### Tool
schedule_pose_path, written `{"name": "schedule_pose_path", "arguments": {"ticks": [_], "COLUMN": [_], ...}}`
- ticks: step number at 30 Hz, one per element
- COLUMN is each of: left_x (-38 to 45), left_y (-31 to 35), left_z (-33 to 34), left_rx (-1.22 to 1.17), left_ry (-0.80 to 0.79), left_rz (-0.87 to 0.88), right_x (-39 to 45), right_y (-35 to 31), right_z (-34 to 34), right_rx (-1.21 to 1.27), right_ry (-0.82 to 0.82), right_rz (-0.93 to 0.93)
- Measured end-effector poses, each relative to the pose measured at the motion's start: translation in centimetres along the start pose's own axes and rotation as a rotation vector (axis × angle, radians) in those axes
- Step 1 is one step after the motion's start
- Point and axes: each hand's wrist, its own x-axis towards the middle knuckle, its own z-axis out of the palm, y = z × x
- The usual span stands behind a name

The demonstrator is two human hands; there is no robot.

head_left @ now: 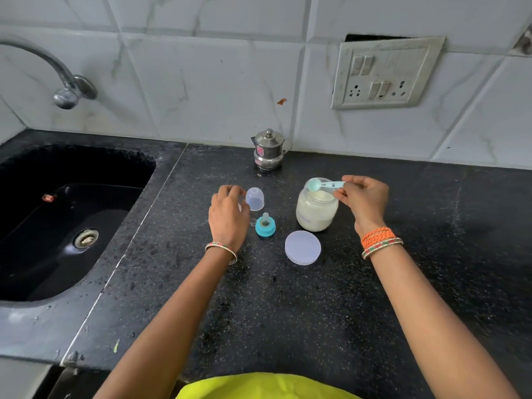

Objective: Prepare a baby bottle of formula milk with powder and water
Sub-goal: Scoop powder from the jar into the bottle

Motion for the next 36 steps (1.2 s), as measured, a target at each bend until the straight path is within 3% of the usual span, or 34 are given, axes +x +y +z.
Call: {"name": "schedule_pose_path", "arguments": {"ticks": [7,12,19,26,28,32,36], "left_x": [-0.3,-0.2,-0.5,-1.5,-1.5,-1.2,-1.4], "left_y": [-0.1,0.3,3.1,6.6,6.9,7.2,7.5], "left_z": [-0.1,-0.7,-1.0,1.4,2.2,3.7,4.2], "left_rx": [-0.074,-0.003,-0.029,-0.231,-0.236,-0.209,-0.192], "left_ry": [0.014,0.027,0.130,-0.186,-0.276,-0.393,-0.402], "left_rz": [-0.017,0.007,0.282,0.340,0.320,0.270,0.230], "right_x": [0.1,-0.2,-0.4,-1.0,-0.8,-0.2,0.2], "right_y": [0.4,0.6,0.5,0.6,0.7,0.5,0.3], "right_z": [-0.5,-0.3,0.3,1.4,1.2,0.8,1.9], "right_rx": [-0.094,-0.220,-0.389,-0.747,-0.814,-0.657,-0.673], "right_ry": [-0.023,-0.060,-0.049,-0.058,-0.011,-0.005,-0.070], "right_rz": [-0.049,-0.142,-0.321,-0.544,-0.521,-0.256,-0.133]}}
